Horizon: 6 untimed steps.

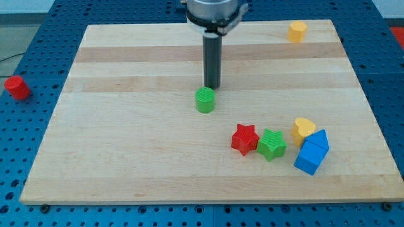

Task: Push the green circle to the top of the green star

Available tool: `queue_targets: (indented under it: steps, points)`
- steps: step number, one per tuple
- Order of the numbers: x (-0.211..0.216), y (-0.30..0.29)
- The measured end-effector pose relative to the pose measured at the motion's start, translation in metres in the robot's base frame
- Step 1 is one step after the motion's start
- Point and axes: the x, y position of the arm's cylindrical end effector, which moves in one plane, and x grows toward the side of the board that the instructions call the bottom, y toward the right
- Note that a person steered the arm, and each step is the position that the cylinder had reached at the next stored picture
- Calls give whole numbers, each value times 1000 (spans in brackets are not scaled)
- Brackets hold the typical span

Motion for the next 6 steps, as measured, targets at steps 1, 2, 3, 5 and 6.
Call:
queue_targets:
  steps: [1,2,3,5,6]
  points:
    - [20,-18]
    - [71,26]
    - [83,68]
    - [80,-41]
    - [101,50]
